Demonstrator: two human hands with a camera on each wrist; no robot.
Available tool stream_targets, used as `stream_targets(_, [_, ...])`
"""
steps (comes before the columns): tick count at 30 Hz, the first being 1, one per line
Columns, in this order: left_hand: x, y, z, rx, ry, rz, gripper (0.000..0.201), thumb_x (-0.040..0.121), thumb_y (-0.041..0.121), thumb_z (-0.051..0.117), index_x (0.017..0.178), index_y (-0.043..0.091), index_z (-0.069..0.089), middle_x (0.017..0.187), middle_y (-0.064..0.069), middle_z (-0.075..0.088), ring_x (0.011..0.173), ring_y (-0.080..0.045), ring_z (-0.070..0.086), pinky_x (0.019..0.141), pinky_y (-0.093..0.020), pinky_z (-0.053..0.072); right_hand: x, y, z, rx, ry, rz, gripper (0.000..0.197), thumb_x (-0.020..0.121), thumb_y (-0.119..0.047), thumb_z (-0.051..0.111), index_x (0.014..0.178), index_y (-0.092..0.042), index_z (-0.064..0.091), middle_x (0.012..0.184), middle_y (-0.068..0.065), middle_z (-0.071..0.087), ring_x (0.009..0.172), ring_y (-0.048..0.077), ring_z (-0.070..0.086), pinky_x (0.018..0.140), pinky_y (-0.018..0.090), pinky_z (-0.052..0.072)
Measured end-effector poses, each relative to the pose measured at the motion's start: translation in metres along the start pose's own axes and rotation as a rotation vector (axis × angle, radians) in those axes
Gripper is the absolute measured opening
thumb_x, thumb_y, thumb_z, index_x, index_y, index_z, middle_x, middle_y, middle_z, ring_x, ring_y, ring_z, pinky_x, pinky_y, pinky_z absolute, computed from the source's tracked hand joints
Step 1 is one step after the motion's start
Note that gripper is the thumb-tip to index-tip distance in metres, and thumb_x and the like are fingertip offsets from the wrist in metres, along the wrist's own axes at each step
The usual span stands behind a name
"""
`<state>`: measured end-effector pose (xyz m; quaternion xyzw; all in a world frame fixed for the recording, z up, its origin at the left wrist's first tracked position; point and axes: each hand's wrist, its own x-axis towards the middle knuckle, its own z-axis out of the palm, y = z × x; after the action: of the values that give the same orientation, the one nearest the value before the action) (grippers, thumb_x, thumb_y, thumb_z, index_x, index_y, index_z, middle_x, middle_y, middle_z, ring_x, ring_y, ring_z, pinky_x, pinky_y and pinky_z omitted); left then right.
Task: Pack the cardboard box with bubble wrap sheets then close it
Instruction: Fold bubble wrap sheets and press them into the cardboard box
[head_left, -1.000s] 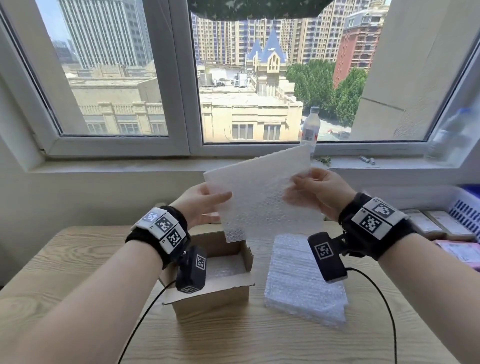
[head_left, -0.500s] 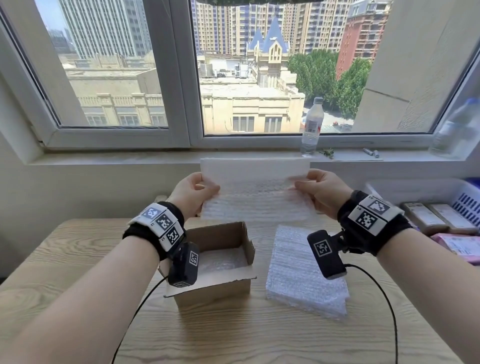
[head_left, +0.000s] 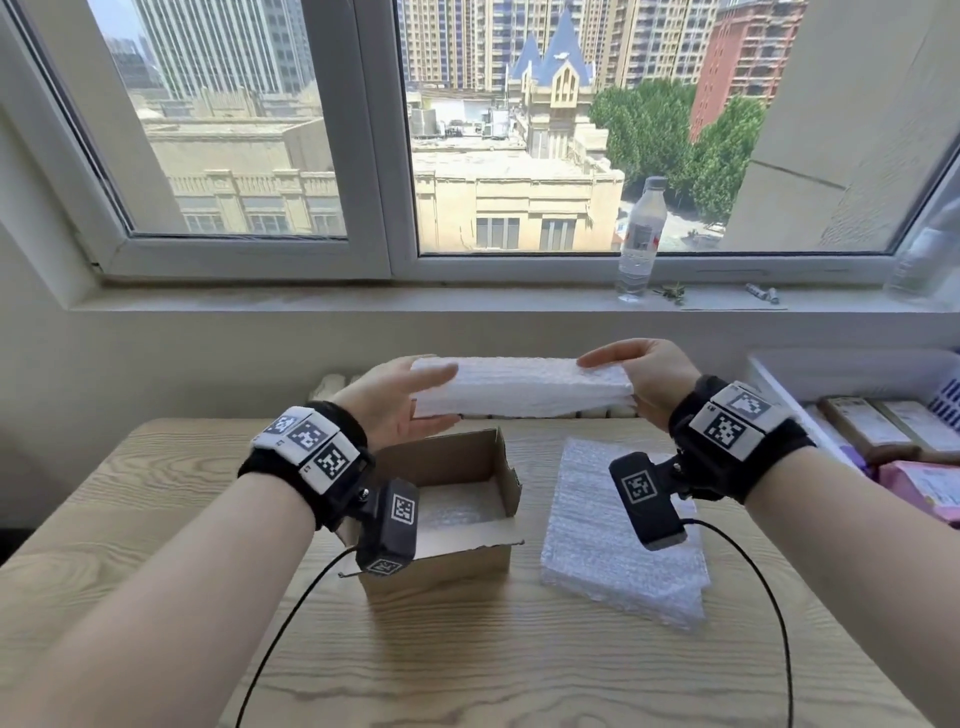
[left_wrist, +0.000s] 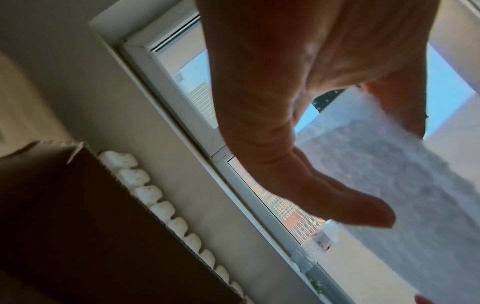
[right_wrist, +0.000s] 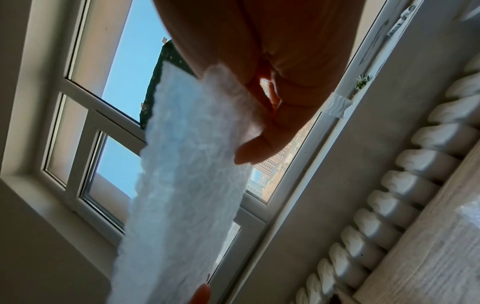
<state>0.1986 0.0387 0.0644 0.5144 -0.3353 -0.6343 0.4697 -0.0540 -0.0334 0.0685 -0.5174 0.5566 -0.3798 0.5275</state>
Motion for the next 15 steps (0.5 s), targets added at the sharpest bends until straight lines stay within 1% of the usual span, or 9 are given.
stream_targets(1, [0.002,-0.002,0.0,0.068,0.043,0.04,0.044,0.086,0.013,0.064,0.126,0.013,0.048,0.123,-0.01,0.056,0.088,-0.02,0.066,0.062,-0.028,0.06,-0.002,-0.002,0.002,0.047,-0.008,0.011,0.054,0.086,0.015,0.037,0.058,-0.011,0.075,0.106,0.027,0.066,0.078,0.034,0.047,0.078,0.042,0.053])
stream_targets(3, [0.002,-0.005,-0.004,0.124,0.139,0.114,0.065,0.082,0.002,0.067,0.137,0.018,0.038,0.132,-0.008,0.047,0.093,-0.02,0.063,0.057,-0.024,0.058,-0.005,-0.005,0.006,0.224,-0.063,0.05,0.043,0.092,0.003,0.036,0.074,-0.01,0.072,0.108,0.034,0.061,0.074,0.035,0.052,0.07,0.038,0.057])
stream_targets(6, [-0.003,-0.009,-0.011,0.171,0.214,0.182,0.064,0.081,-0.003,0.067,0.129,0.031,0.04,0.114,-0.01,0.051,0.087,-0.021,0.063,0.057,-0.024,0.058,-0.014,-0.007,0.015,0.336,-0.191,0.102,0.016,0.097,-0.018,0.046,0.106,-0.015,0.059,0.093,0.016,0.059,0.074,0.029,0.061,0.066,0.042,0.059])
stream_targets(7, [-0.005,-0.011,-0.014,0.209,0.224,0.196,0.059,0.082,-0.003,0.066,0.123,0.032,0.042,0.11,-0.011,0.052,0.085,-0.02,0.063,0.057,-0.023,0.058,-0.015,-0.005,0.019,0.298,-0.226,0.079,0.02,0.094,-0.017,0.053,0.114,-0.017,0.055,0.095,0.013,0.058,0.077,0.029,0.062,0.067,0.044,0.059])
stream_targets(9, [-0.01,-0.016,-0.021,0.271,0.216,0.208,0.044,0.084,-0.004,0.063,0.113,0.028,0.05,0.107,-0.011,0.052,0.083,-0.018,0.061,0.058,-0.022,0.058,-0.016,0.0,0.029,0.168,-0.257,0.025,0.038,0.084,0.0,0.064,0.117,-0.016,0.056,0.102,0.014,0.056,0.089,0.031,0.064,0.068,0.043,0.061])
stream_targets(10, [-0.012,-0.02,-0.025,0.293,0.205,0.196,0.037,0.085,-0.004,0.061,0.106,0.026,0.054,0.106,-0.01,0.052,0.081,-0.016,0.06,0.06,-0.021,0.058,-0.018,0.002,0.036,0.076,-0.242,-0.008,0.039,0.081,0.006,0.065,0.113,-0.014,0.06,0.104,0.015,0.056,0.096,0.032,0.063,0.07,0.041,0.061])
stream_targets(12, [-0.016,-0.029,-0.035,0.379,0.226,0.161,0.029,0.085,-0.001,0.062,0.099,0.025,0.06,0.101,-0.007,0.053,0.076,-0.012,0.059,0.064,-0.02,0.057,-0.022,0.009,0.051,-0.228,-0.154,-0.115,0.029,0.08,0.005,0.065,0.104,-0.011,0.069,0.102,0.01,0.059,0.099,0.026,0.061,0.081,0.031,0.058])
stream_targets(13, [-0.017,-0.033,-0.04,0.439,0.255,0.137,0.027,0.085,0.0,0.063,0.099,0.023,0.062,0.101,-0.007,0.053,0.074,-0.012,0.059,0.066,-0.02,0.057,-0.024,0.012,0.06,-0.382,-0.119,-0.167,0.025,0.082,0.001,0.063,0.103,-0.01,0.07,0.098,0.004,0.061,0.095,0.02,0.059,0.08,0.023,0.053])
stream_targets(15, [-0.019,-0.043,-0.048,0.664,0.33,0.102,0.027,0.083,0.004,0.066,0.106,0.018,0.065,0.112,-0.008,0.056,0.088,-0.016,0.061,0.072,-0.02,0.055,-0.027,0.019,0.079,-0.585,-0.115,-0.21,0.025,0.087,-0.003,0.056,0.106,-0.01,0.07,0.102,0.001,0.064,0.093,0.014,0.056,0.078,0.018,0.046])
